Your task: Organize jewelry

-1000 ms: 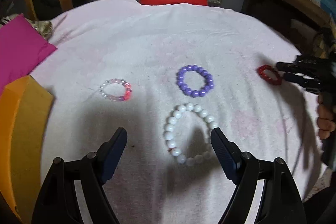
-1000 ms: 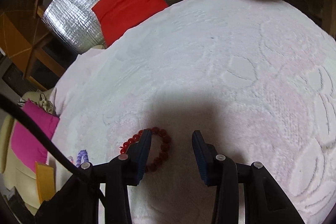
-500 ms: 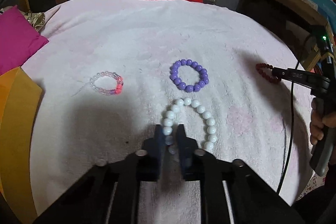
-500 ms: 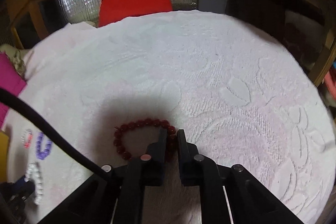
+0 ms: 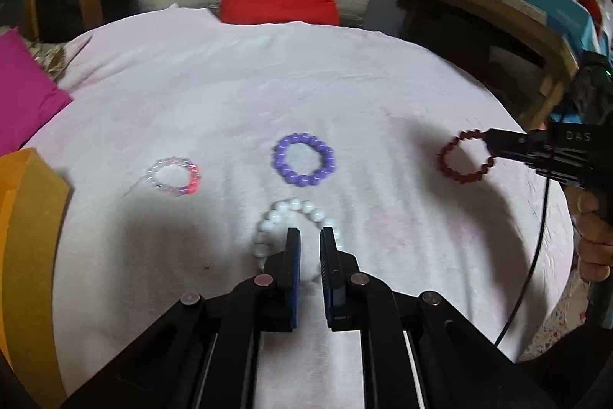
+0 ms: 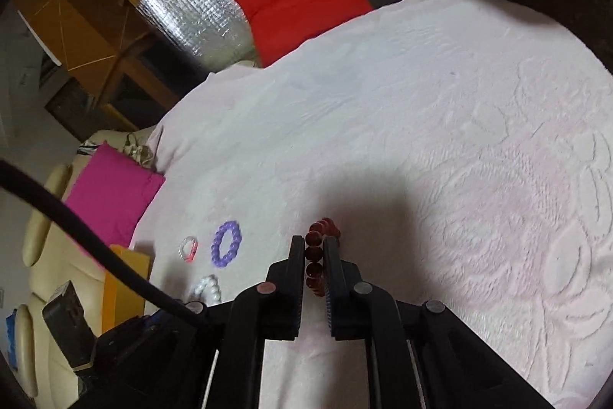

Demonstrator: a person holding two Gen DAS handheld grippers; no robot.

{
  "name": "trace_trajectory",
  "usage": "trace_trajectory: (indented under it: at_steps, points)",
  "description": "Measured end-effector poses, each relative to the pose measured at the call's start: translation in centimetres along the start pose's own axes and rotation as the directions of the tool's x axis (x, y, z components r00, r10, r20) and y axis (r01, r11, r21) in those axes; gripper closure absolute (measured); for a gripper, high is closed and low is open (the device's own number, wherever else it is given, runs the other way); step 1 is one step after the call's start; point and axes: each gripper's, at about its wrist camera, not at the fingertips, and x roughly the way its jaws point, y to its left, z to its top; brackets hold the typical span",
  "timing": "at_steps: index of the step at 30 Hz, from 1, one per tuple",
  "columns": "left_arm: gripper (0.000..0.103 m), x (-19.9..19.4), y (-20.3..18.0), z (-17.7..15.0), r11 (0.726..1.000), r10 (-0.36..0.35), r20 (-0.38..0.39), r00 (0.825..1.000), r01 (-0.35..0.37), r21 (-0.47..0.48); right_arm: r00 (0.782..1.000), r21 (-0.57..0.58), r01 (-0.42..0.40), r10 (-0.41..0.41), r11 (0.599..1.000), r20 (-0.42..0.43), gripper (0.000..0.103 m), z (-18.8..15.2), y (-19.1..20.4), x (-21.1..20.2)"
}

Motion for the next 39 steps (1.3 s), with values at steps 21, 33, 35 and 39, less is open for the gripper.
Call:
trace_trajectory:
  at_steps: [21,33,35,39]
  points:
    - [0.040,1.2,-0.2,0.0,0.999,0.047,-0.064,0.997,-0.045,0.020,0.976,0.004,0.149,-0.146,0.989,-0.160,0.090,-0.8,-1.0,4.2]
    - [0.040,1.5,-1.6,-0.4,0.986,0.110,-0.047,0.993,-0.103,0.134,0.981,-0.056,0.182,-0.185,0.982,-0.063,0.078,0.1,0.2,3.7]
    - [0.040,1.5,-1.0,-0.4,0.994,0.065,-0.060,0.996,-0.059,0.095,0.978,-0.070,0.193,-0.198,0.979,-0.067,0.069,0.0,0.4,4.4]
    - [0.075,1.7,-1.7,-0.9,0.990,0.021,-0.071,0.997,-0.011,0.139,0.963,-0.110,0.252,-0.260,0.962,-0.068,0.069,-0.3,0.9,5.5]
